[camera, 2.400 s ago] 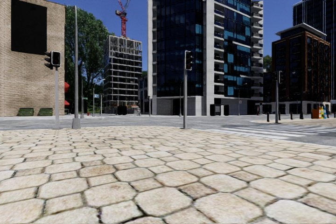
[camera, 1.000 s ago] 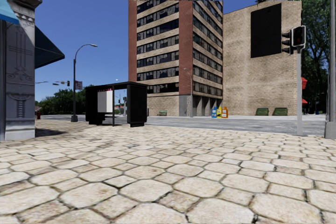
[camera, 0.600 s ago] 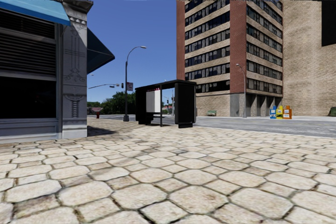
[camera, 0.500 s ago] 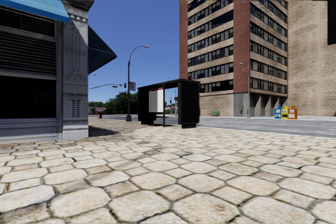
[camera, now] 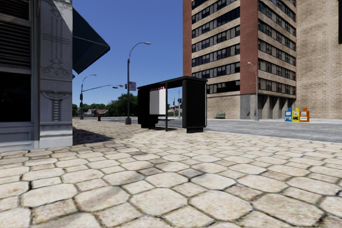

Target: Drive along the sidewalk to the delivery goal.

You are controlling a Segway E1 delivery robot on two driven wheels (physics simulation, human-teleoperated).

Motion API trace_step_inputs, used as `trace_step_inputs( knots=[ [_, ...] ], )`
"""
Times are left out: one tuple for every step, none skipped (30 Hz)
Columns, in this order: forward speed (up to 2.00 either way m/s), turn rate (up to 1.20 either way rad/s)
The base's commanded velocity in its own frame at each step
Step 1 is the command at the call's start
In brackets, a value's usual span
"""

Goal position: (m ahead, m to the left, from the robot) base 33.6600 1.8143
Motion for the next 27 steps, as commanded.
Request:
trace_step_inputs(
  knots=[
    [2.00,0.00],
    [2.00,0.00],
    [2.00,0.00],
    [2.00,0.00],
    [2.00,0.00],
    [2.00,0.00],
    [2.00,0.00],
    [2.00,0.04],
    [2.00,0.14],
    [2.00,0.14],
    [2.00,0.21],
    [2.00,0.27],
    [2.00,0.33],
    [2.00,0.33],
    [2.00,0.36],
    [2.00,0.36],
    [2.00,0.37],
    [2.00,0.37],
    [2.00,0.38],
    [2.00,0.39],
    [2.00,0.42],
    [2.00,0.42],
    [2.00,0.43],
    [2.00,0.44],
    [2.00,0.44],
    [2.00,0.44],
    [2.00,0.44]
  ],
)
